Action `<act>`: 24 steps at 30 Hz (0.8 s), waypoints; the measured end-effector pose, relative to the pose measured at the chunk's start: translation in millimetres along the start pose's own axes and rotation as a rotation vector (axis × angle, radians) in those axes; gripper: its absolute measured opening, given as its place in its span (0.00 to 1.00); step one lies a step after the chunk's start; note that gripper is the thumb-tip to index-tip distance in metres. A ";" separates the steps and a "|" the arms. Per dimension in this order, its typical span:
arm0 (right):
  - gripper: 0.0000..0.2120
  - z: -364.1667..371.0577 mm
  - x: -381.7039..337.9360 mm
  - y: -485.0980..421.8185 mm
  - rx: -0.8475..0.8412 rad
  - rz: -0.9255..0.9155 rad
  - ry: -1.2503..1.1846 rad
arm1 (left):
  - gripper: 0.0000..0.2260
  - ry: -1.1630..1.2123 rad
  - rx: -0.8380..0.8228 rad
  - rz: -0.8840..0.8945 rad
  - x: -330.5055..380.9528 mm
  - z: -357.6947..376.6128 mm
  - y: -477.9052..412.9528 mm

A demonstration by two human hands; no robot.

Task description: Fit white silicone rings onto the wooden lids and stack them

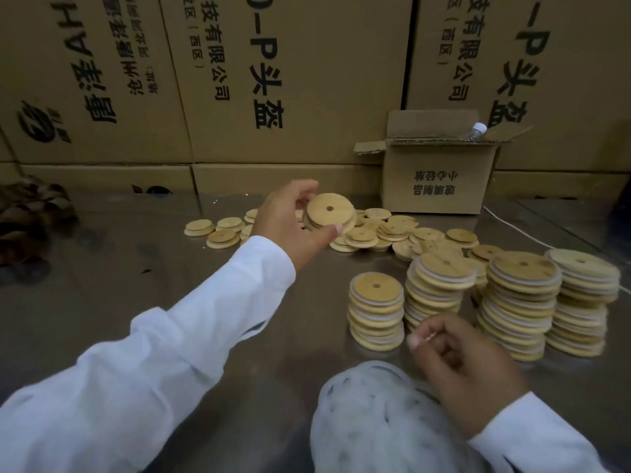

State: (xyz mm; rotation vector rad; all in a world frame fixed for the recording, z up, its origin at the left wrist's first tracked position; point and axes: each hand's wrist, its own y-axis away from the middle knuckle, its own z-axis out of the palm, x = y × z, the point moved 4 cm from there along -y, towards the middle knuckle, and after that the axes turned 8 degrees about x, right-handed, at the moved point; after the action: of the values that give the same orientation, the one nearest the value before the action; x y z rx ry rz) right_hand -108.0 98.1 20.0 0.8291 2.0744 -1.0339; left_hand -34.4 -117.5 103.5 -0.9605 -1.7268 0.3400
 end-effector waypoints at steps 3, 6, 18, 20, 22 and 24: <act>0.07 0.7 -0.2 -3.9 0.074 0.138 -0.291 | 0.29 0.120 -0.044 0.040 29.0 -5.3 49.1; 0.12 1.7 -1.0 -6.8 0.037 0.278 -0.515 | 0.29 0.179 -0.114 0.075 41.3 -3.1 91.6; 0.19 2.6 -6.3 -1.4 -0.160 0.279 -0.458 | 0.32 0.647 -0.270 -0.561 15.8 16.3 131.1; 0.17 4.4 -8.7 0.6 -0.180 0.278 -0.513 | 0.25 0.830 -0.327 -0.723 10.4 22.1 132.0; 0.14 5.5 -11.0 1.6 -0.190 0.252 -0.533 | 0.16 0.902 -0.354 -0.751 9.2 25.1 132.9; 0.11 4.9 -15.0 2.4 -0.213 0.207 -0.537 | 0.12 0.915 -0.317 -0.758 6.5 26.6 131.9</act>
State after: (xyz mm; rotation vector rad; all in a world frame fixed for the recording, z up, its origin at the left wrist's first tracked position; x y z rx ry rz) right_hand -96.2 91.6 28.5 0.5653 1.5711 -0.7974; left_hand -1.8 -23.1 13.1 -0.4674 -1.1551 -0.7802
